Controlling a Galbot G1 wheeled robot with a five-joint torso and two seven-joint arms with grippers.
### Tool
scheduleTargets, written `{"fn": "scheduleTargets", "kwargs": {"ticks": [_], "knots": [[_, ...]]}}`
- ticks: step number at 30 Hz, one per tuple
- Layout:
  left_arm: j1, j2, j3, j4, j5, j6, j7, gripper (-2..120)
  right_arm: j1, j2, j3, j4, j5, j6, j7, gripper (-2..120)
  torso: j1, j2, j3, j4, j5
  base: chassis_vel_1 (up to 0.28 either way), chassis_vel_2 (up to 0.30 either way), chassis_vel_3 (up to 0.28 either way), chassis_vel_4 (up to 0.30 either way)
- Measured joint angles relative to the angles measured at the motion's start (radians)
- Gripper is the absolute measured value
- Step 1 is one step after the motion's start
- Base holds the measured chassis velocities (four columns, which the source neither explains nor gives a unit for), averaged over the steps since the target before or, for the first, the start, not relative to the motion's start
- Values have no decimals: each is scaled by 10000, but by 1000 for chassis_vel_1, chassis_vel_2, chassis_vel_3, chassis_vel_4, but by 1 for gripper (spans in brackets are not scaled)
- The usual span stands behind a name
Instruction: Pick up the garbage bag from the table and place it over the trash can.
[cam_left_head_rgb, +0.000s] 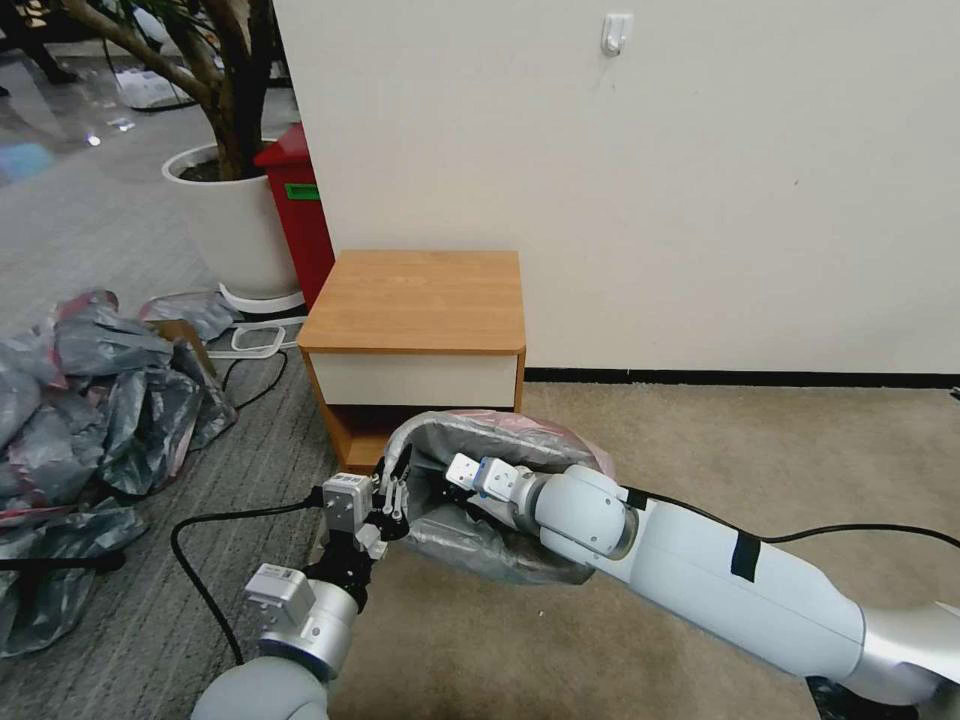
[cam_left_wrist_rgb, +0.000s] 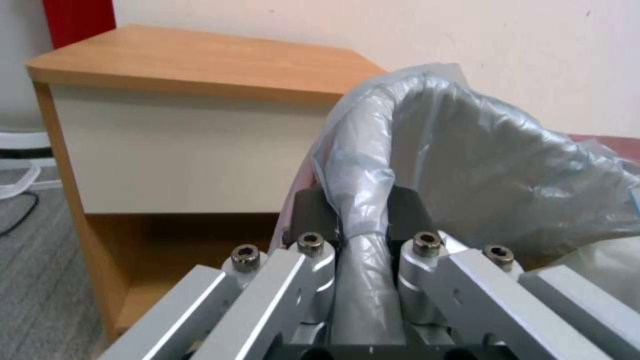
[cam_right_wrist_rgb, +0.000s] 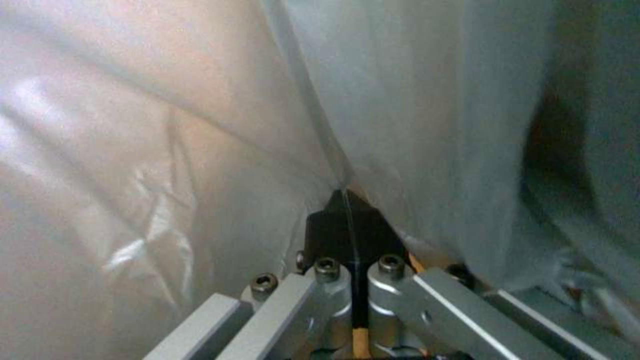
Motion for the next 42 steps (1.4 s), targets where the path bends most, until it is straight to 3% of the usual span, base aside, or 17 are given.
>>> {"fn": "scheduleTargets", "kwargs": {"ticks": [13, 20, 36, 42], "knots": [[-91, -40, -122, 226, -809, 241, -247, 7, -28, -529, 296, 878, 736, 4, -8, 0, 0, 0, 0, 0, 1, 0, 0, 0, 0], [-372, -91, -101, 639, -1540, 433, -548, 7, -62, -821, 491, 1703, 2131, 15, 232, 0, 0, 0, 0, 1, 0, 0, 0, 0, 0], [-383, -182, -141, 1009, -2210, 611, -740, 7, -530, -1229, 1159, 2481, 2373, 29, 272, 0, 0, 0, 0, 0, 1, 0, 0, 0, 0], [-524, -234, -141, 1216, -3411, 1017, -1368, 7, -1178, -1513, 1976, 3025, 2525, 43, 246, 0, 0, 0, 0, 2, 1, 0, 0, 0, 0]]}}
